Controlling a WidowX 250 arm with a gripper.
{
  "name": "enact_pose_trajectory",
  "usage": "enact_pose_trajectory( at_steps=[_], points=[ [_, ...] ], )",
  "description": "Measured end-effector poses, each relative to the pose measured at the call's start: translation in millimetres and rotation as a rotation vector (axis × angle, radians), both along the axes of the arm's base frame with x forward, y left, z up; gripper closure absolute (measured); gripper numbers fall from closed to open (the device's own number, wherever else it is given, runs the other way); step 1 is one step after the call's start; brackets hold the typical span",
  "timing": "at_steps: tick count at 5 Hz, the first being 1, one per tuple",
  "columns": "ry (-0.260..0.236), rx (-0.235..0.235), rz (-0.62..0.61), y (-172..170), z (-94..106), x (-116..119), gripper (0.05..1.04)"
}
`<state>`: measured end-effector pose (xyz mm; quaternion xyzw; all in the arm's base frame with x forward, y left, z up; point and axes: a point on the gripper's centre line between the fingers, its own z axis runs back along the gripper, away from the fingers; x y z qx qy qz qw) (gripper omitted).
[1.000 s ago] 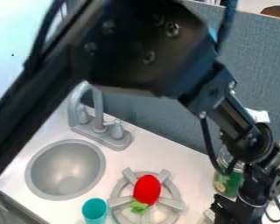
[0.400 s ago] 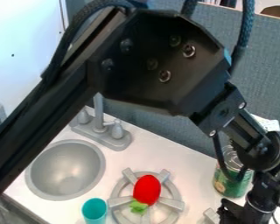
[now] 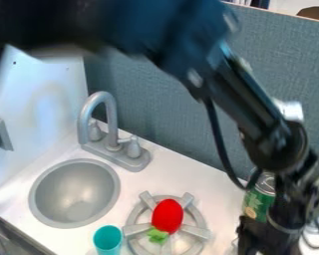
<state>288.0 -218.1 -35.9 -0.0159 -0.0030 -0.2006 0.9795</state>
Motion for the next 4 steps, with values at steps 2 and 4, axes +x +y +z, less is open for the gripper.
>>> enact_pose_trajectory(
  at_steps=[2,4],
  points=[
    [0.041,0.098,0.072,56,42.9,-20,0.087],
    [0.136,0.149,0.167,120,40.9,-39,0.085]
  ],
)
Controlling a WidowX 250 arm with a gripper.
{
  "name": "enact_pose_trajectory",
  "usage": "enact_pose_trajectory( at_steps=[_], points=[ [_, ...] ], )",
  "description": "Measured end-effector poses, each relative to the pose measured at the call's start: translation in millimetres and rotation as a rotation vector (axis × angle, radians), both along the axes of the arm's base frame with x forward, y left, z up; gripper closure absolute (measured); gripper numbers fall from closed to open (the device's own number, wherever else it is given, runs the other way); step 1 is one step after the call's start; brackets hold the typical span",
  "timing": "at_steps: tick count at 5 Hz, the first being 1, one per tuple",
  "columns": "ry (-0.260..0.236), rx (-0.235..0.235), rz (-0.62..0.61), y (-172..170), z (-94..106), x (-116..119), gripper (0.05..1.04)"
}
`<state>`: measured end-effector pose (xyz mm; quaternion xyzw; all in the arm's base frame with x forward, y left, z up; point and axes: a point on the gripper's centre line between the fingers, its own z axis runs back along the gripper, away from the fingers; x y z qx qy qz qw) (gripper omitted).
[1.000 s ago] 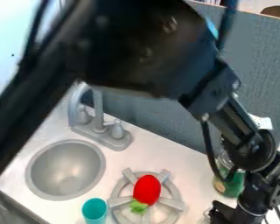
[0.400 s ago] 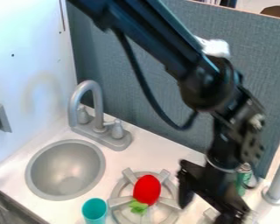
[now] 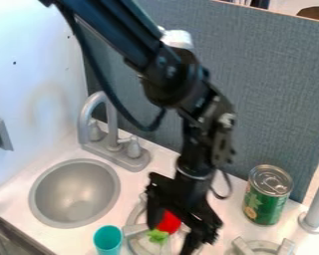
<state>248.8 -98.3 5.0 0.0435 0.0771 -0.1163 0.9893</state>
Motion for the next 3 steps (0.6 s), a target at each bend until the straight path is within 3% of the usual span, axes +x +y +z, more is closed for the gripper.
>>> enact_pose_trajectory(
  at_steps=[2,3],
  points=[
    [-0.060,-0.009,0.100,32,-5.0,20,0.085],
    [-0.059,-0.014,0.126,46,-2.5,27,0.085]
  ],
)
